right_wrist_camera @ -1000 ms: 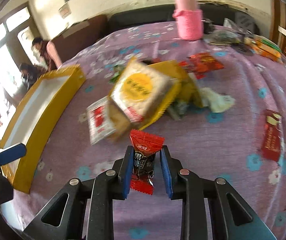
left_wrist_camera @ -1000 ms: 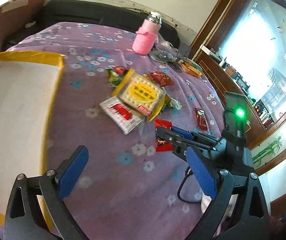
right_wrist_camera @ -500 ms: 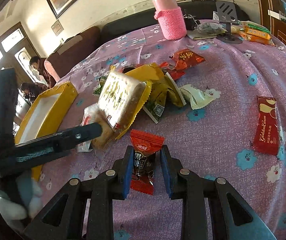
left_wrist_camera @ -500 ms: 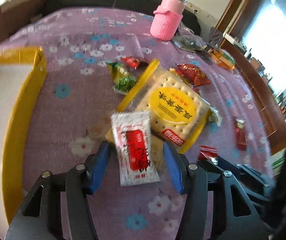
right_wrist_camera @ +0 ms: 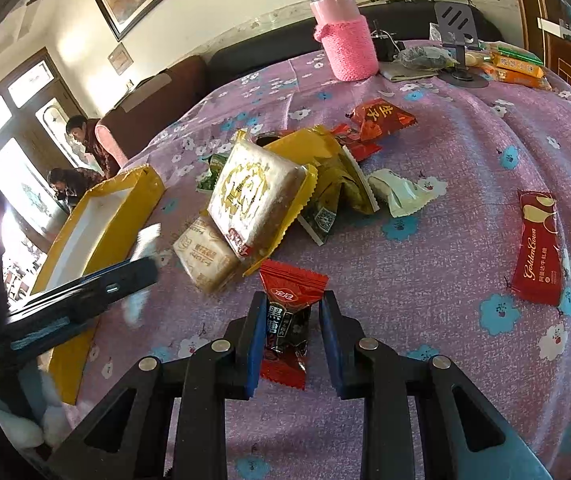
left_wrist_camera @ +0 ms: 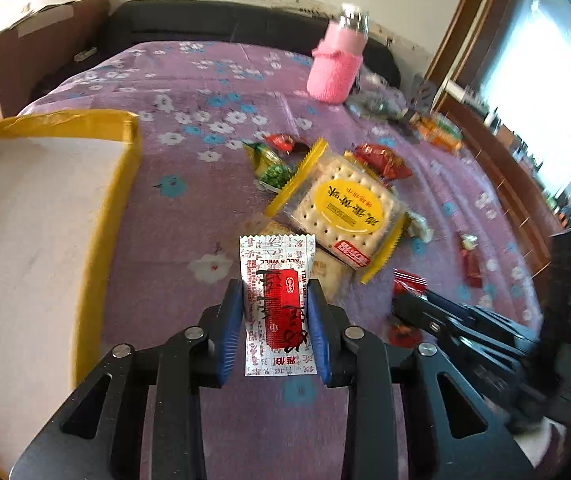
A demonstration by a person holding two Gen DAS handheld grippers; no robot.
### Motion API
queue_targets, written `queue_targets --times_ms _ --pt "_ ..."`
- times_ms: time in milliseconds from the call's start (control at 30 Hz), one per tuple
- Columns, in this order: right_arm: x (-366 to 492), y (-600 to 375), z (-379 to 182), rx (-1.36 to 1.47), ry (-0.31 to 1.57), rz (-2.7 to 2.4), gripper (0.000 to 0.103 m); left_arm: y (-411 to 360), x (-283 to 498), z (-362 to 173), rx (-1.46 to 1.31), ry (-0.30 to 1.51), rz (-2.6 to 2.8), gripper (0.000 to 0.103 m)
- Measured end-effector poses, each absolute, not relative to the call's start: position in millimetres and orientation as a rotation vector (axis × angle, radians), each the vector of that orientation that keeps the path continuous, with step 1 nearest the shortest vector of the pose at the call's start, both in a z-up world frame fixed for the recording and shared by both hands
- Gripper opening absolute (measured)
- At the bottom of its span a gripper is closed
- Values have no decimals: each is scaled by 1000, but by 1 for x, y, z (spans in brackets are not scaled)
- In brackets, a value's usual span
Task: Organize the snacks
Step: 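Grasp the white-red sachet with the left gripper while the right gripper holds the candy, then carry both snacks to the yellow-edged tray and open both grippers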
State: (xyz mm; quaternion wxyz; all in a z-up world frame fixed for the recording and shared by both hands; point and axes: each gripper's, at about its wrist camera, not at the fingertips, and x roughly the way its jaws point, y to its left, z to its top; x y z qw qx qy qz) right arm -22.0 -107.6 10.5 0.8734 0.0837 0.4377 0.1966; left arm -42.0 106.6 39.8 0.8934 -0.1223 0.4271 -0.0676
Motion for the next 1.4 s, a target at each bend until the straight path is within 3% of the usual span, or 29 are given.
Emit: queue_targets --times_ms 567,967,1400 --pt "-48 -90 37 192 844 467 27 239 -138 68 -380 744 75 29" --pt "-77 35 73 93 885 747 26 284 -155 53 -396 722 171 29" --pt "-87 164 38 -27 1023 901 27 327 -153 35 -416 778 240 29"
